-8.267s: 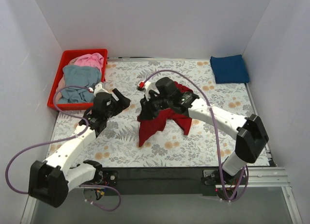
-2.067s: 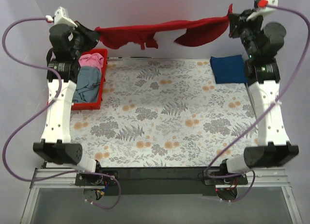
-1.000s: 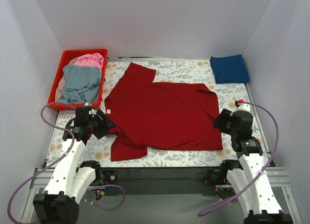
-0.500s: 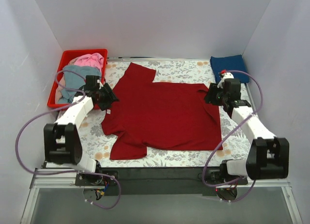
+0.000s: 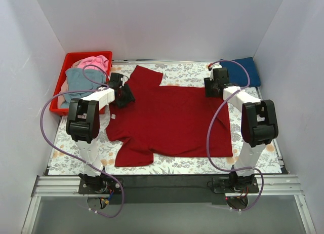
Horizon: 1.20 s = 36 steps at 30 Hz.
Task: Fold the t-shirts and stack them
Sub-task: Flatten the tshirt out
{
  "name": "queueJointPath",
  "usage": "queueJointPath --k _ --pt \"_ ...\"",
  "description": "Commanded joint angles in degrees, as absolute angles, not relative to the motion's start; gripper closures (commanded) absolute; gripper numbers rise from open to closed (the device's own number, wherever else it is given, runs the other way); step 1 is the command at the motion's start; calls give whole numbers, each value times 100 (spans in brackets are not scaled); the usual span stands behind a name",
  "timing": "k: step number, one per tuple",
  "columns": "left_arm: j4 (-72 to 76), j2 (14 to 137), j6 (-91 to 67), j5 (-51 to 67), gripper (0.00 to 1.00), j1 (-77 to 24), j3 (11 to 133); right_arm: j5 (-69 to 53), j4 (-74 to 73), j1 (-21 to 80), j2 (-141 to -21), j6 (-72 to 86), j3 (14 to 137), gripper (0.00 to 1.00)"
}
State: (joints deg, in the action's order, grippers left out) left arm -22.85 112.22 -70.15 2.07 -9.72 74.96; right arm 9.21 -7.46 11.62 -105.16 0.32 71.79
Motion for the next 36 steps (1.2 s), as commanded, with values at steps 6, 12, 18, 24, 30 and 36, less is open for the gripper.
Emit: queueJointPath --k 6,12,18,24,30,36 --pt "-2329 11356 -6891 -395 48 -932 7207 1512 -853 1160 -11161 -387 7998 42" --pt "-2355 11373 -6864 -501 49 -940 7207 1432 -923 1160 -11583 -255 8384 46" --pt "-2452 11426 -6873 -677 50 -940 7242 1591 -1002 1073 -11751 -360 8525 59" --pt "-2479 11443 -6864 -677 51 -940 7286 1757 -1002 923 -11830 -842 8683 98" --pt "-2496 11452 -6855 -729 51 -932 7286 1828 -1020 774 -12049 -1142 9070 99" --pt "-2540 11487 -6847 -782 51 -940 7295 2407 -1011 721 -12531 -1862 9711 83"
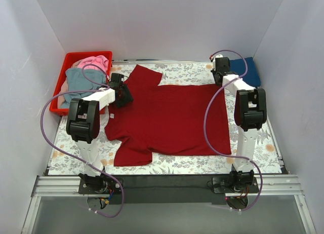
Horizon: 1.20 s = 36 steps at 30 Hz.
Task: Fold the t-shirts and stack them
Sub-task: Flatten the tshirt out
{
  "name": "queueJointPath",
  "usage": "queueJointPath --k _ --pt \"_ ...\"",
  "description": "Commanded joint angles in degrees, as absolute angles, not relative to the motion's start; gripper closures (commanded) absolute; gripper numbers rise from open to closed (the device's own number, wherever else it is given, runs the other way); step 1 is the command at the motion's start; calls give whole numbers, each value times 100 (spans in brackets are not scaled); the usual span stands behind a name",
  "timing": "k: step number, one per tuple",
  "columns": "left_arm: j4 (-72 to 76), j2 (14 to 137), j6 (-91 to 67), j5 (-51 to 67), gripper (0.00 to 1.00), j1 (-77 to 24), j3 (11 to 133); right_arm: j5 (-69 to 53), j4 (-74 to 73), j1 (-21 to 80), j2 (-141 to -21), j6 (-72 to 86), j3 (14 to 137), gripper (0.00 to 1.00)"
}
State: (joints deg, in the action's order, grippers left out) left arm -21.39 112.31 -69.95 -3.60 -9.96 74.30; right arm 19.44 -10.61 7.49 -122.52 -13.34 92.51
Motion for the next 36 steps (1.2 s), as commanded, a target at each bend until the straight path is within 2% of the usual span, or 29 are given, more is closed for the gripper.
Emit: queueJointPath --k 1,3,6,8,12,16,19,22,28,31,33,36 --pt "-2540 11496 -6847 -791 51 -940 7295 2652 -1011 721 -12620 -1959 9860 73" --pt "-2549 11505 -6838 -809 51 -932 7304 2943 -1011 721 -12822 -2153 10220 62" --pt "-2549 11540 -6838 -800 51 -940 7312 3121 -1081 729 -12701 -1830 10397 61" --pt "-2558 11531 -6847 -800 51 -940 7330 2507 -1335 738 -12490 -1522 10319 61" --pt "-2558 11523 -6864 -774 51 -932 7348 803 -1547 738 -11561 -363 9442 57" --pt "-2566 11496 -6882 -756 51 -932 7348 -489 -1275 738 -10812 998 7757 55" --pt "-2558 11496 -6926 -686 51 -940 7348 -668 -950 738 -10530 1239 7051 52" --pt "-2540 11522 -6970 -589 51 -932 7365 -563 -949 703 -10626 1108 6917 51" --pt "-2549 11689 -7048 -537 50 -870 7488 -422 -897 501 -11223 941 7198 49" --pt "-2566 11935 -7215 -282 50 -765 7751 -334 -905 378 -11732 791 7751 49" --pt "-2584 12303 -7338 -211 50 -747 8250 -264 -940 256 -12223 765 8277 49" --pt "-2820 12909 -7488 -18 49 -703 9286 -238 -1194 115 -12803 686 9698 48"
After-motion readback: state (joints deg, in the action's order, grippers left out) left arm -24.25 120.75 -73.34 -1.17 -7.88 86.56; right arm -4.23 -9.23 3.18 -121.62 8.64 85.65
